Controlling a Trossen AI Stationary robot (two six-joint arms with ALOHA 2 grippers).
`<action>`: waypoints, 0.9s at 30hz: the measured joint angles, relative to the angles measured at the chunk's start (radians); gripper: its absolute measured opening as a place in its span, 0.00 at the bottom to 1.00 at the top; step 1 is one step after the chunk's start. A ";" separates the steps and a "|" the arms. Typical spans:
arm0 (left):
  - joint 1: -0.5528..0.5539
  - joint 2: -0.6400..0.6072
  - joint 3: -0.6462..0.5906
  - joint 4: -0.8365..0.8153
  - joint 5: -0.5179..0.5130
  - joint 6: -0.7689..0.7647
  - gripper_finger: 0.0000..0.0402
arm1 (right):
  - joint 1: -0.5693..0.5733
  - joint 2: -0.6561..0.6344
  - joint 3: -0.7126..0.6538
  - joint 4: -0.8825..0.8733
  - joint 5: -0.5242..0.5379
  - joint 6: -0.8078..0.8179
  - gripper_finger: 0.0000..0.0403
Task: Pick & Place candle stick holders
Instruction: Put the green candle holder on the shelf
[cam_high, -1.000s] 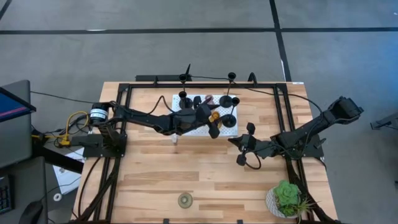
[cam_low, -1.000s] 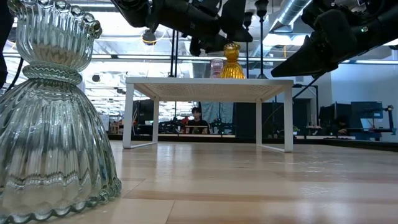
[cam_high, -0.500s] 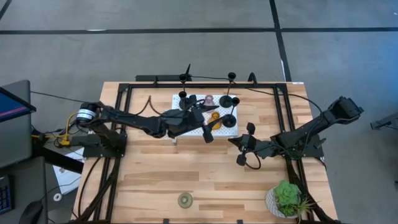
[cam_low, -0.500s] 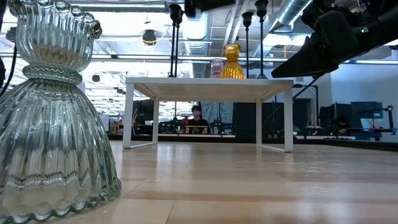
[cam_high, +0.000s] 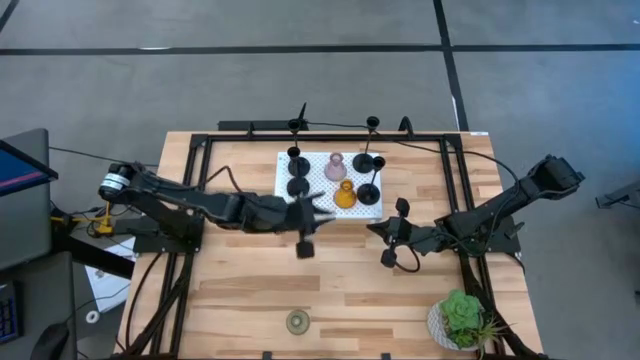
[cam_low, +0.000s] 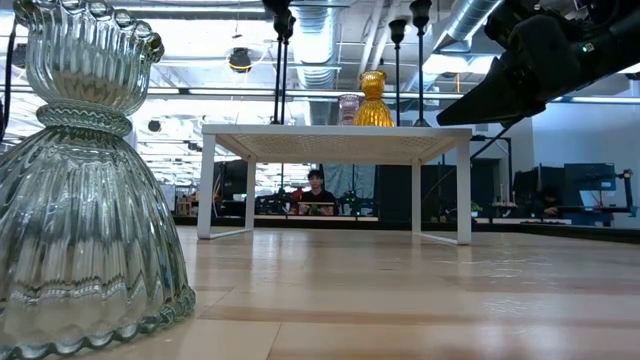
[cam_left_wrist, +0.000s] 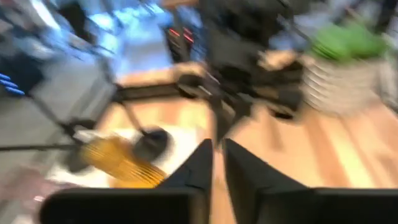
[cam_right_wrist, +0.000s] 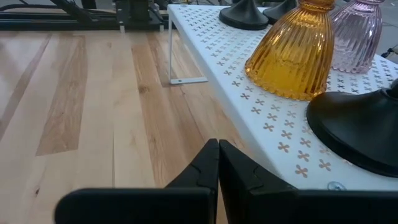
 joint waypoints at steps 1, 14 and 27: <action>-0.011 0.000 -0.008 -0.023 0.027 -0.013 0.06 | 0.000 0.000 0.000 0.000 0.000 0.000 0.00; -0.196 -0.041 -0.360 0.173 0.116 0.039 0.02 | 0.000 0.000 0.000 0.004 0.000 0.000 0.00; -0.312 -0.202 -0.730 0.429 0.453 0.038 0.01 | -0.002 0.000 0.000 0.027 0.001 0.008 0.00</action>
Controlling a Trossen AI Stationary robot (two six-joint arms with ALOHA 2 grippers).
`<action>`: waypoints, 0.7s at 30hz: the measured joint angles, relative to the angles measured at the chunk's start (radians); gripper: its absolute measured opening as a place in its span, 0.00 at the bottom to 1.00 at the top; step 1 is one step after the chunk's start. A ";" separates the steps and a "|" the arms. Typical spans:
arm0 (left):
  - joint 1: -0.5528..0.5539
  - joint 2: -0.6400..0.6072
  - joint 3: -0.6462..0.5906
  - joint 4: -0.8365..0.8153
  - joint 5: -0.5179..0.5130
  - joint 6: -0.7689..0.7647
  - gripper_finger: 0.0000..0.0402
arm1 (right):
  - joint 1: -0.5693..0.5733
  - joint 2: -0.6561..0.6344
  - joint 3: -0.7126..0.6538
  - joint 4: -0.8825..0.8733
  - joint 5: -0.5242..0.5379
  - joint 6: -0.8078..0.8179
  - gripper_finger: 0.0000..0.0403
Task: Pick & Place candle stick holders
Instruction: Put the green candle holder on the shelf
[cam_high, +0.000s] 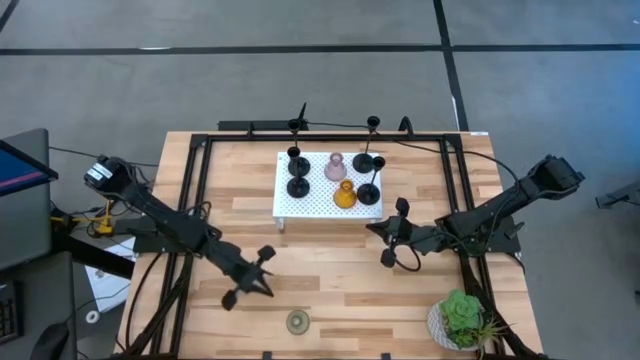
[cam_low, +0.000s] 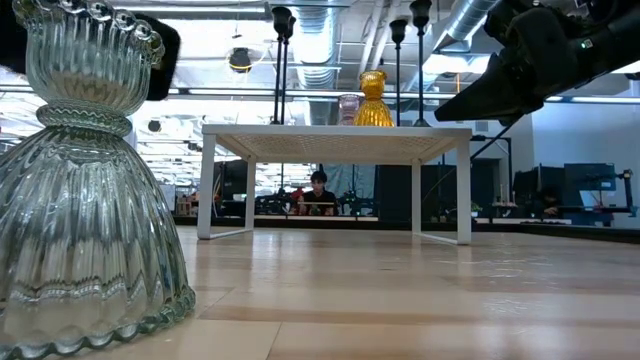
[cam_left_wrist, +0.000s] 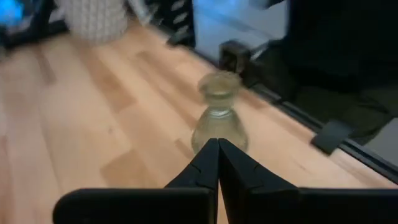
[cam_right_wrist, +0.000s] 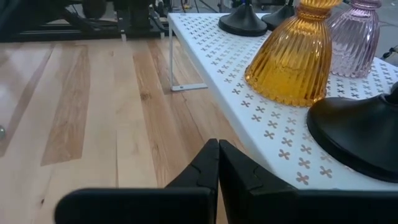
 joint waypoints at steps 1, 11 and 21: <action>0.000 0.000 -0.030 0.057 0.023 0.030 0.01 | 0.000 0.000 0.000 0.001 0.000 0.000 0.00; 0.038 0.073 -0.159 0.231 0.040 0.079 0.03 | -0.001 0.000 0.000 0.042 0.003 0.000 0.00; 0.050 0.205 -0.159 0.386 0.015 0.057 0.10 | -0.040 0.000 0.000 0.051 0.003 0.000 0.00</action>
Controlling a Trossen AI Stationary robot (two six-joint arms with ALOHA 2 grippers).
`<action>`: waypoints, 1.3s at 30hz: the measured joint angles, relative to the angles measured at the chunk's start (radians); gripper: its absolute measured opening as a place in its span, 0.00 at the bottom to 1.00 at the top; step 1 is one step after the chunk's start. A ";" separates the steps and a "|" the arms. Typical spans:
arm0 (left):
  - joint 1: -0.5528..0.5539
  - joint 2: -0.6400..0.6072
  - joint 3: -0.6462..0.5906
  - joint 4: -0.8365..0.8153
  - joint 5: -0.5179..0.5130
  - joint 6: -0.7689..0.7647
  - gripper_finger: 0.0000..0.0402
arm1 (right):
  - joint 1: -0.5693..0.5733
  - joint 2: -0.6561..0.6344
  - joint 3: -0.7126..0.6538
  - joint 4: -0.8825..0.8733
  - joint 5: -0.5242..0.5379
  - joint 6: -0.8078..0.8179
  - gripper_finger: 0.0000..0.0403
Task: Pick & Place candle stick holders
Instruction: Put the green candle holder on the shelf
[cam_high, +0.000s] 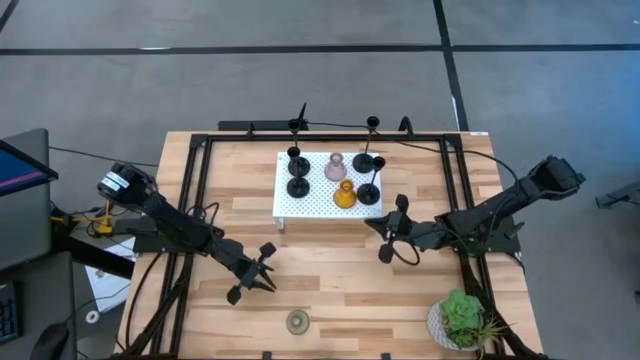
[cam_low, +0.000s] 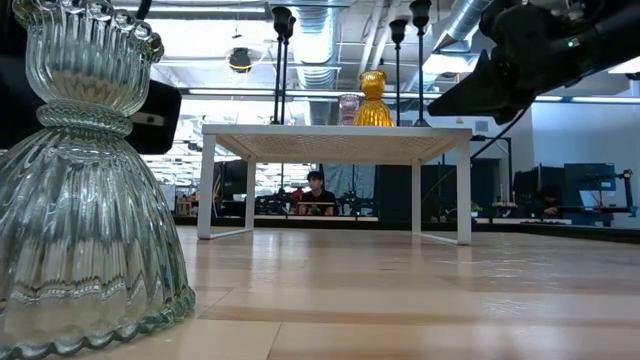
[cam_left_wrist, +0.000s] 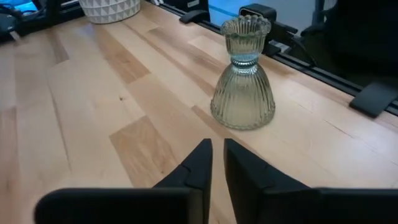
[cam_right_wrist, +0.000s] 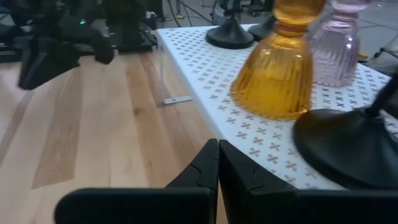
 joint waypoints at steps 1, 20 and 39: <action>0.000 0.019 0.001 0.014 0.006 -0.002 0.11 | -0.007 0.000 0.000 0.000 0.000 0.000 0.00; -0.002 0.264 0.102 0.152 0.172 -0.107 0.44 | -0.057 0.000 0.000 -0.002 -0.003 0.060 0.00; -0.005 0.402 0.288 0.157 0.184 -0.109 0.80 | -0.056 0.000 0.000 -0.003 -0.004 0.060 0.00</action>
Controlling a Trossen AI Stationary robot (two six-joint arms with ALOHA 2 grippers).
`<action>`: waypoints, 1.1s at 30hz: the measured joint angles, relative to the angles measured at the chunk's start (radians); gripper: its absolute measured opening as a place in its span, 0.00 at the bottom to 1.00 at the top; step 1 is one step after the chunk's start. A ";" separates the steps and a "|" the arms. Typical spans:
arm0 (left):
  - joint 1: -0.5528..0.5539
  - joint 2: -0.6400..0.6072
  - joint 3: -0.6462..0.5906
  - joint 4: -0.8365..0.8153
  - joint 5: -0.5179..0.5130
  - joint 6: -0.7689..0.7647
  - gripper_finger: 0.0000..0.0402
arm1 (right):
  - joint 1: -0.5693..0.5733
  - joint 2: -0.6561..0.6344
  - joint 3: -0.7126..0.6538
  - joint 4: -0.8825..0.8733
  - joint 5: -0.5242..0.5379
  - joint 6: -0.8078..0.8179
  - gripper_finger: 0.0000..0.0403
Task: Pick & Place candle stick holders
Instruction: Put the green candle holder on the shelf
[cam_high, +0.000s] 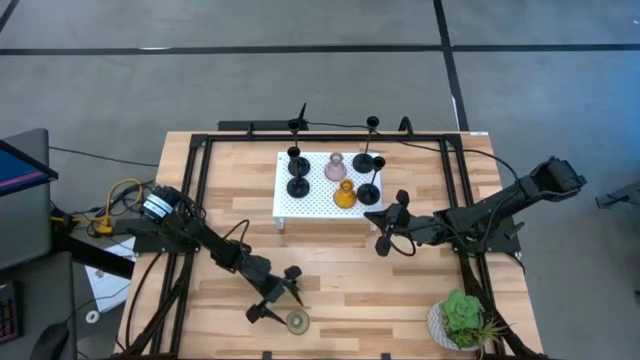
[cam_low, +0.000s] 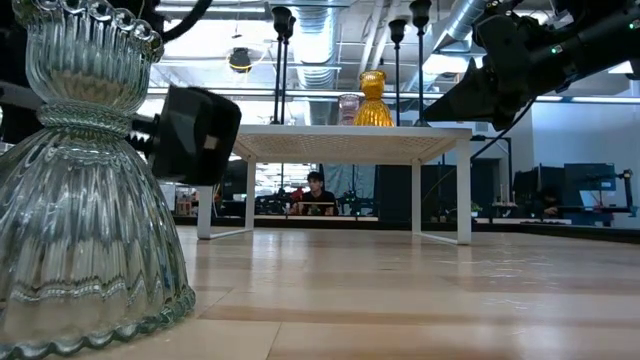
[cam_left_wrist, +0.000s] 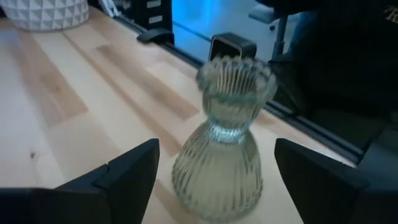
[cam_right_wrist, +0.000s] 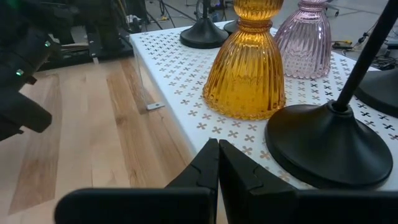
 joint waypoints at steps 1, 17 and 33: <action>-0.003 0.000 0.005 0.002 0.001 0.000 0.80 | 0.000 0.000 0.000 0.000 0.000 0.000 0.00; -0.016 0.000 0.041 -0.004 -0.001 0.000 0.81 | 0.018 0.000 0.000 0.000 0.000 0.000 0.00; -0.025 0.136 0.118 -0.003 -0.023 -0.019 0.81 | 0.048 0.000 0.000 0.004 0.000 0.000 0.00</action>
